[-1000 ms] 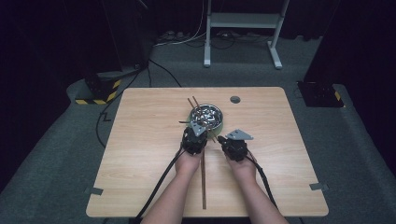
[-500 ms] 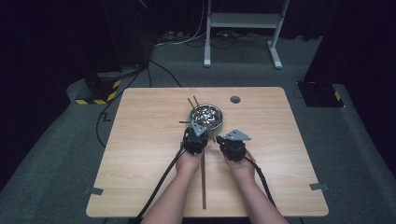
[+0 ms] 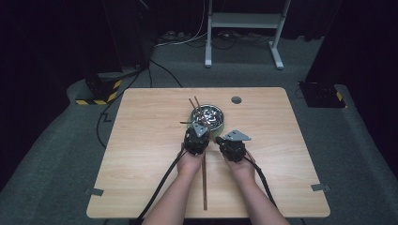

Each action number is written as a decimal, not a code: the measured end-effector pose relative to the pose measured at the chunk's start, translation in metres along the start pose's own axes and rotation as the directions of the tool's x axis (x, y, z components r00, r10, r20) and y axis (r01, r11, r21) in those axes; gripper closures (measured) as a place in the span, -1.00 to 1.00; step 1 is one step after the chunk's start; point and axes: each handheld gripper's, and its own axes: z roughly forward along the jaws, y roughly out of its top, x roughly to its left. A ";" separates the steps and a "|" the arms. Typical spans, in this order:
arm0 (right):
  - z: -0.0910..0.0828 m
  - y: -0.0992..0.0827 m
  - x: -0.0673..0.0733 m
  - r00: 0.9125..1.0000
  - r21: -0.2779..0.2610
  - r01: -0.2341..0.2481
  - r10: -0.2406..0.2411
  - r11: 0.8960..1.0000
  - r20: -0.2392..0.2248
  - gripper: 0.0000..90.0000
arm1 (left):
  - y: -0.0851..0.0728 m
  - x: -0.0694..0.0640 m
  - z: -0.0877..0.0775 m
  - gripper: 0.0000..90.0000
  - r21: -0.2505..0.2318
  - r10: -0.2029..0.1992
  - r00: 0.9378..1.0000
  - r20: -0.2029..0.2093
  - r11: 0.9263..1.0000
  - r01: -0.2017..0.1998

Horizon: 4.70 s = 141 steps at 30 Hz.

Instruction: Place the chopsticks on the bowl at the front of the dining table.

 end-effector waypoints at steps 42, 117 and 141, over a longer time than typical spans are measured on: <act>0.007 0.002 0.006 1.000 0.009 0.017 -0.017 1.000 0.009 0.95 | -0.003 0.001 -0.003 0.82 0.009 0.004 1.000 0.000 1.000 -0.004; 0.023 0.024 -0.004 0.999 0.046 -0.023 0.021 0.999 0.029 0.98 | -0.004 0.012 0.003 0.82 -0.012 -0.009 1.000 -0.016 1.000 0.009; 0.037 0.023 0.003 0.999 0.040 -0.009 0.007 0.999 0.034 0.97 | -0.005 0.016 0.007 0.82 -0.035 -0.013 1.000 0.011 0.999 0.013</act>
